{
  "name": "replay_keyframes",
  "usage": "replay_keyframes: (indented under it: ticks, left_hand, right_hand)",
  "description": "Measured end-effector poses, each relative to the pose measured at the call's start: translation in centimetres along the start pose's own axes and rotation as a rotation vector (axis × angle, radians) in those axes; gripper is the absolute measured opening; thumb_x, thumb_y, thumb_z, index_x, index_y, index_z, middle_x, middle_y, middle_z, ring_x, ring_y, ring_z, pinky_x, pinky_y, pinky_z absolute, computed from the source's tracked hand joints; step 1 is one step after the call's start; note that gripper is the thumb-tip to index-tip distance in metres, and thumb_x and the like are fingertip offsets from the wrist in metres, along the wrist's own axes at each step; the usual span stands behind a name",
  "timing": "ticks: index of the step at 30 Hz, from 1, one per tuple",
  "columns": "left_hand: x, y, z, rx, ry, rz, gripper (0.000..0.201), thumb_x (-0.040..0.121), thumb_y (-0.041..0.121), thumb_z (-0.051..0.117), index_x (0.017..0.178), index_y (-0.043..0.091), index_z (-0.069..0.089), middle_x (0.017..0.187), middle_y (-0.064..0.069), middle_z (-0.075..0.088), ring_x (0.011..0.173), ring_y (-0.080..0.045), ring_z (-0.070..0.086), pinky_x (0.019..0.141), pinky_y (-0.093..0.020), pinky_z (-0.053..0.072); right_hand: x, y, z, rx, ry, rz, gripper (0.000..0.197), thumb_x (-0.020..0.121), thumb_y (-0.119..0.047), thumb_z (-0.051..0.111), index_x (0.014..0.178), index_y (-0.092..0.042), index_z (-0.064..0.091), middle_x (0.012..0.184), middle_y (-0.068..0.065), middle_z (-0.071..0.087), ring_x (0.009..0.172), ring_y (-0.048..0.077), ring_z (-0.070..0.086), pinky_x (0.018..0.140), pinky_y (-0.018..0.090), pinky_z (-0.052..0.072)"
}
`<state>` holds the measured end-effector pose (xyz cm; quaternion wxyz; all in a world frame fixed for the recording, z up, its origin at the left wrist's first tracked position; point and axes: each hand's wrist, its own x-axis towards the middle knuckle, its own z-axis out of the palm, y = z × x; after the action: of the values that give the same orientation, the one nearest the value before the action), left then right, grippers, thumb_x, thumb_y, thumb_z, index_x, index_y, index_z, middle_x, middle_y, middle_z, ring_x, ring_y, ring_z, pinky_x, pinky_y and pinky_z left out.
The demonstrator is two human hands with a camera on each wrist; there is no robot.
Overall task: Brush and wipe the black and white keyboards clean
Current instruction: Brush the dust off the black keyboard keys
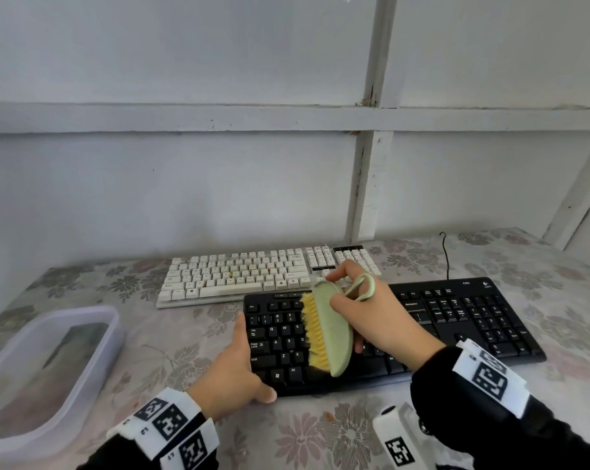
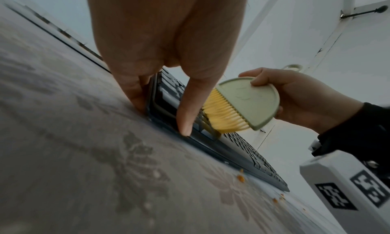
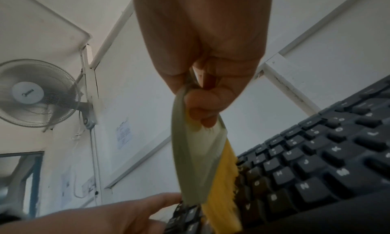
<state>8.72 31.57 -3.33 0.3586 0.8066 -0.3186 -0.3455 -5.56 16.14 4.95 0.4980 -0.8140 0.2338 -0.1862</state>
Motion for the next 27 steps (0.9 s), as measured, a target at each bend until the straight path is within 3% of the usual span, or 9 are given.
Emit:
replay_keyframes:
  ticks: [4,10,14,17,23,27]
  left_hand:
    - [0.0,0.1,0.0,-0.003,-0.003,0.014,0.129,0.067,0.004,0.076,0.142,0.04,-0.022,0.134,0.0,0.048,0.1,-0.012,0.058,0.089,-0.031,0.051]
    - [-0.1,0.1,0.0,-0.015,-0.006,0.024,0.129,0.067,0.004,0.076,0.142,0.041,-0.022,0.135,0.001,0.047,0.104,-0.013,0.057,0.091,-0.032,0.05]
    - [0.0,0.0,-0.1,-0.026,-0.015,0.041,0.129,0.066,0.002,0.076,0.143,0.037,-0.022,0.123,0.006,0.054,0.101,-0.012,0.059,0.089,-0.032,0.052]
    - [0.1,0.0,-0.1,-0.023,-0.017,0.036,0.131,0.065,0.004,0.077,0.142,0.037,-0.023,0.122,0.003,0.056,0.099,-0.014,0.061,0.089,-0.034,0.052]
    - [0.0,0.0,-0.1,-0.027,-0.012,0.037,0.13,0.066,0.004,0.077,0.142,0.039,-0.023,0.12,0.001,0.057,0.098,-0.015,0.062,0.087,-0.036,0.054]
    - [0.0,0.1,-0.1,-0.03,-0.012,0.04,0.129,0.067,0.002,0.076,0.143,0.039,-0.022,0.115,0.005,0.057,0.096,-0.013,0.062,0.085,-0.032,0.054]
  right_hand:
    - [-0.9,-0.2,-0.1,-0.035,-0.109,0.013,0.012,0.088,-0.009,0.051,0.098,-0.014,0.053,0.066,0.003,0.053,0.036,0.009,0.046,0.033,0.023,0.04]
    - [0.3,-0.6,0.3,0.025,0.042,-0.034,0.019,0.089,-0.005,0.047,0.104,-0.016,0.052,0.071,0.004,0.059,0.038,0.009,0.05,0.035,0.025,0.044]
    - [-0.5,0.0,0.7,-0.019,-0.051,0.005,0.017,0.088,-0.007,0.048,0.098,-0.019,0.051,0.068,0.005,0.055,0.039,0.018,0.046,0.034,0.025,0.042]
    - [-1.1,-0.1,0.7,-0.042,-0.126,0.01,0.015,0.087,-0.008,0.05,0.098,-0.019,0.052,0.068,0.004,0.053,0.042,0.015,0.048,0.035,0.025,0.043]
    - [-0.3,-0.7,0.6,0.032,0.041,-0.018,0.019,0.089,-0.005,0.047,0.103,-0.018,0.051,0.073,0.007,0.059,0.033,0.007,0.046,0.033,0.022,0.04]
    - [-1.0,-0.4,0.8,-0.026,-0.067,0.022,0.016,0.088,-0.007,0.048,0.098,-0.018,0.051,0.061,-0.001,0.051,0.037,0.014,0.046,0.035,0.025,0.043]
